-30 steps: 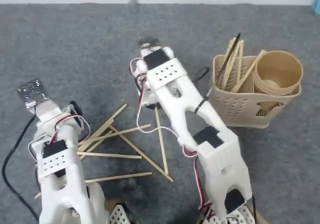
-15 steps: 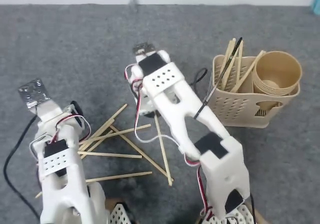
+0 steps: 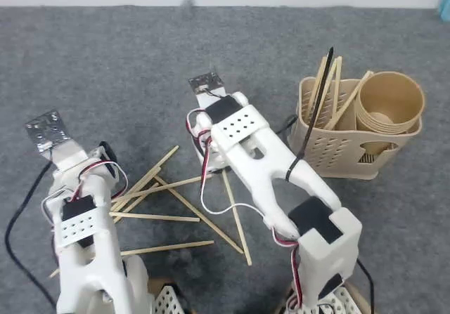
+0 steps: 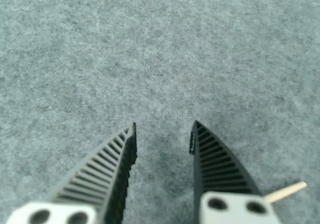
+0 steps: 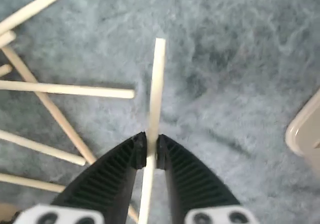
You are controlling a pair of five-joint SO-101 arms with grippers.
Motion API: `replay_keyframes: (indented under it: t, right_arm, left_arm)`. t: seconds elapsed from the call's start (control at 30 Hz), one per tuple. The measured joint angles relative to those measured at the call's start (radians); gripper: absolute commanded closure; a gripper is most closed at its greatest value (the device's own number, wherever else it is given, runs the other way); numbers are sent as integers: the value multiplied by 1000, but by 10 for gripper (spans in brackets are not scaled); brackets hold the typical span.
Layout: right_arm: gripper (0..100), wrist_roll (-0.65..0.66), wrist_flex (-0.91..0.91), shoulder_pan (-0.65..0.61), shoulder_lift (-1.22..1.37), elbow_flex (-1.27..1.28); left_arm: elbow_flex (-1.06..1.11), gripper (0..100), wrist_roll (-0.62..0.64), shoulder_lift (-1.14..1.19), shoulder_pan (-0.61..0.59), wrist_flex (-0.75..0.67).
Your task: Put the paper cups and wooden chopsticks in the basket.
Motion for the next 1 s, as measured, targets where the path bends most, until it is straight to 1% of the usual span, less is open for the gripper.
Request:
replay_keyframes:
  t: [0.33, 0.4, 0.57, 0.63, 0.87, 1.0]
  right_arm:
    - [859, 15, -23, 9, 18, -9]
    - [863, 15, -61, 9, 31, -11]
    - [925, 17, -172, 11, 112, -11]
    - [920, 17, -198, 14, 153, -15]
    - [914, 18, -204, 86, 215, -81]
    - [917, 20, -204, 89, 215, -81]
  left_arm:
    - [0, 831, 0, 0, 0, 0]
    - [0, 831, 0, 0, 0, 0]
    - [0, 831, 0, 0, 0, 0]
    - [0, 831, 0, 0, 0, 0]
    - [0, 831, 0, 0, 0, 0]
    - [0, 831, 0, 0, 0, 0]
